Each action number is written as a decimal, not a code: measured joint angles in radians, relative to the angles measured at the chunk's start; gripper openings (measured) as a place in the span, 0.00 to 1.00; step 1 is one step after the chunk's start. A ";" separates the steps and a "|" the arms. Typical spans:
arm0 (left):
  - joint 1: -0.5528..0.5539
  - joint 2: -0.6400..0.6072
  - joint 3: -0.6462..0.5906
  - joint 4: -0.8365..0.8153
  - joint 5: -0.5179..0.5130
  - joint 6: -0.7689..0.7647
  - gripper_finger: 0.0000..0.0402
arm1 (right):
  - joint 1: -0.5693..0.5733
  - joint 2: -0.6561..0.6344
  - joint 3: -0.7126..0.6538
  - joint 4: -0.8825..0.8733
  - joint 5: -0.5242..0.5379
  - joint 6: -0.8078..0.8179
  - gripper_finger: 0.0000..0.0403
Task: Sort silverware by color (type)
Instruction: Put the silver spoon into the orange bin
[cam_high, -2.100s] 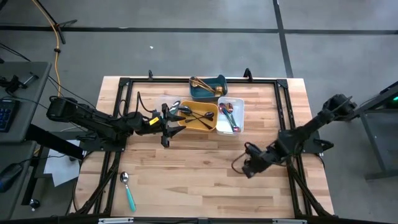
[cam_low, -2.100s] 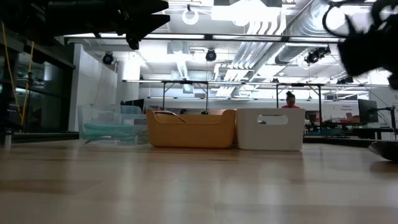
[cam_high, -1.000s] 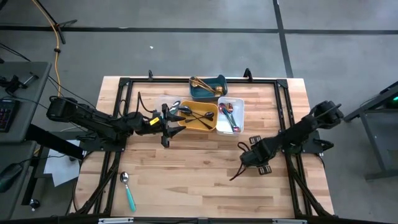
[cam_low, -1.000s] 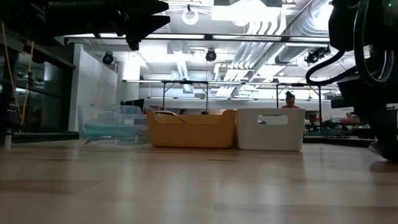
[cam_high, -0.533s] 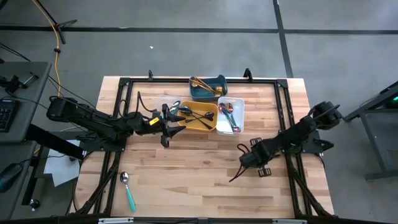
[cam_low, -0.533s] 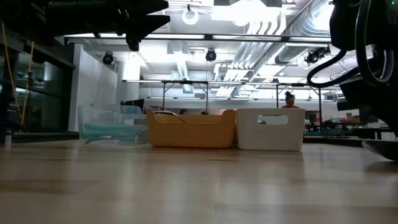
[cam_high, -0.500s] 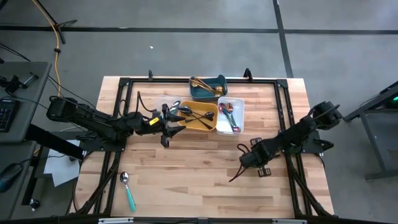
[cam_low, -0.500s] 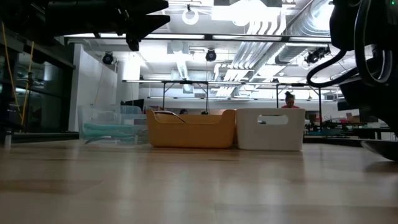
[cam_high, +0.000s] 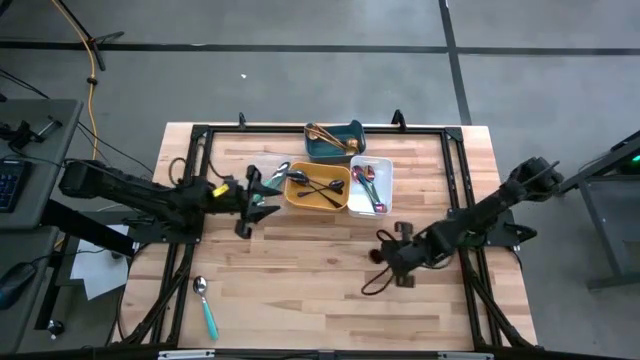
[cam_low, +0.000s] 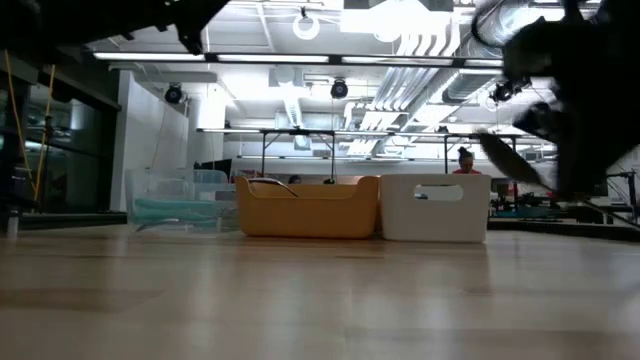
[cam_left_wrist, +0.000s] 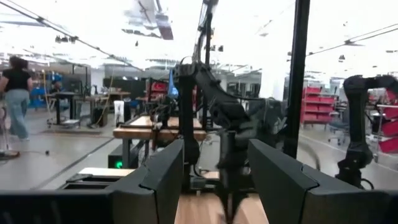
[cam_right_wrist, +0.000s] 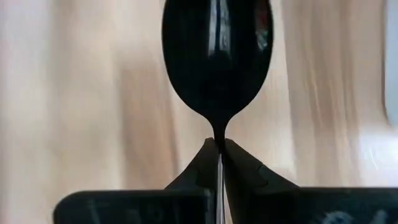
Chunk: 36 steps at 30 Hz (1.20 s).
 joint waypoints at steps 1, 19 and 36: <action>0.000 -0.029 -0.016 -0.004 -0.002 0.002 0.42 | 0.013 -0.013 -0.021 0.101 0.039 0.026 0.01; 0.000 -0.002 -0.116 0.011 -0.061 0.004 0.42 | -0.239 0.063 -0.079 1.254 0.239 -0.484 0.00; -0.056 0.385 0.118 0.007 -0.015 0.039 0.46 | -0.316 0.133 0.006 1.337 0.072 -0.503 0.00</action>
